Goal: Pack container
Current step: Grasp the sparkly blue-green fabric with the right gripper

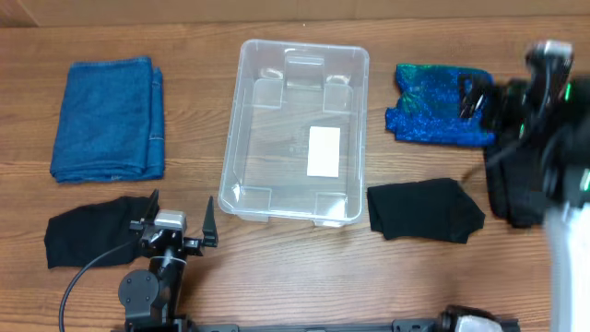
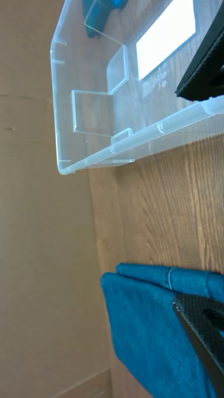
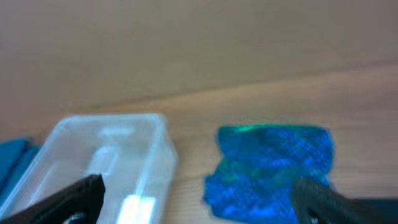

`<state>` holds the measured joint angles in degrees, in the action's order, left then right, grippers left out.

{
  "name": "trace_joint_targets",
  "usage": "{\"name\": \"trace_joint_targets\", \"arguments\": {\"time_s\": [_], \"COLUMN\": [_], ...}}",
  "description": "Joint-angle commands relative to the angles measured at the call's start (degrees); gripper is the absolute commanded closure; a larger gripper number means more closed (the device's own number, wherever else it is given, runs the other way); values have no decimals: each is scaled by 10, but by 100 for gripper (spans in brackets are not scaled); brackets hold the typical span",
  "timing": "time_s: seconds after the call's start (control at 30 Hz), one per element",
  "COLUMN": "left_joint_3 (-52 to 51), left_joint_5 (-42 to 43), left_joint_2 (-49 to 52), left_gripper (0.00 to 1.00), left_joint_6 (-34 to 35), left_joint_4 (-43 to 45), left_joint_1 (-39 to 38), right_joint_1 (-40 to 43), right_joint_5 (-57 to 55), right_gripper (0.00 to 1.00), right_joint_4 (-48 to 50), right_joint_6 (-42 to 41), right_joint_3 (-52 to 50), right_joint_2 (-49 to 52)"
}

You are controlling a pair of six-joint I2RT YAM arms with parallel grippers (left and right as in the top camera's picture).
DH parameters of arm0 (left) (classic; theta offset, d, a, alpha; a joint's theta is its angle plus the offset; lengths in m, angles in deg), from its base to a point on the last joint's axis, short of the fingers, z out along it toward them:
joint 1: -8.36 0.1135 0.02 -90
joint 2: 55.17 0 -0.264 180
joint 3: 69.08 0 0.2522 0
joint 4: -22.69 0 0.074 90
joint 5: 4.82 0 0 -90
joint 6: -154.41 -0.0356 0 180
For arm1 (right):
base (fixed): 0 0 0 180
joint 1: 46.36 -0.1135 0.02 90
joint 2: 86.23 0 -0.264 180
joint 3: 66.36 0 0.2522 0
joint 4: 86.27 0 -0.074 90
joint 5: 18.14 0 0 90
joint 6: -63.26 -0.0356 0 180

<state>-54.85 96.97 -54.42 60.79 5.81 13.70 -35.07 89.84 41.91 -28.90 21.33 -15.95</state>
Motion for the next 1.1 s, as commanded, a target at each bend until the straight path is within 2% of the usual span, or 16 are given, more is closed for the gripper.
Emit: {"name": "trace_joint_targets", "arguments": {"time_s": [0.0, 0.07, 0.33, 0.43, 0.5, 0.67, 0.9, 1.07], "left_joint_3": [-2, -2, -2, -2, -2, -2, -2, -2], "left_joint_5": [-2, -2, -2, -2, -2, -2, -2, -2], "left_joint_2": [-5, -5, -5, -5, -5, -5, -5, -5], "left_gripper": [0, 0, 0, 0, 0, 0, 0, 0], "left_joint_6": [-11, -11, -11, -11, -11, -11, -11, -11], "left_joint_4": [0, 0, 0, 0, 0, 0, 0, 0], "left_joint_1": [4, 4, 4, 4, 4, 4, 4, 4], "right_joint_1": [32, 41, 101, 101, 101, 101, 101, 101], "right_joint_5": [-6, -6, -10, -14, -48, -50, -33, 19], "right_gripper": [0, 0, 0, 0, 0, 0, 0, 0], "right_joint_4": [-95, -115, -62, -49, -36, -21, -16, 7], "right_joint_6": [26, 26, 71, 112, 116, 131, 132, 132], "right_joint_3": [165, 200, 202, 202, 202, 202, 202, 202], "right_joint_2": [160, 212, 347, 388, 424, 495, 536, 544]}}
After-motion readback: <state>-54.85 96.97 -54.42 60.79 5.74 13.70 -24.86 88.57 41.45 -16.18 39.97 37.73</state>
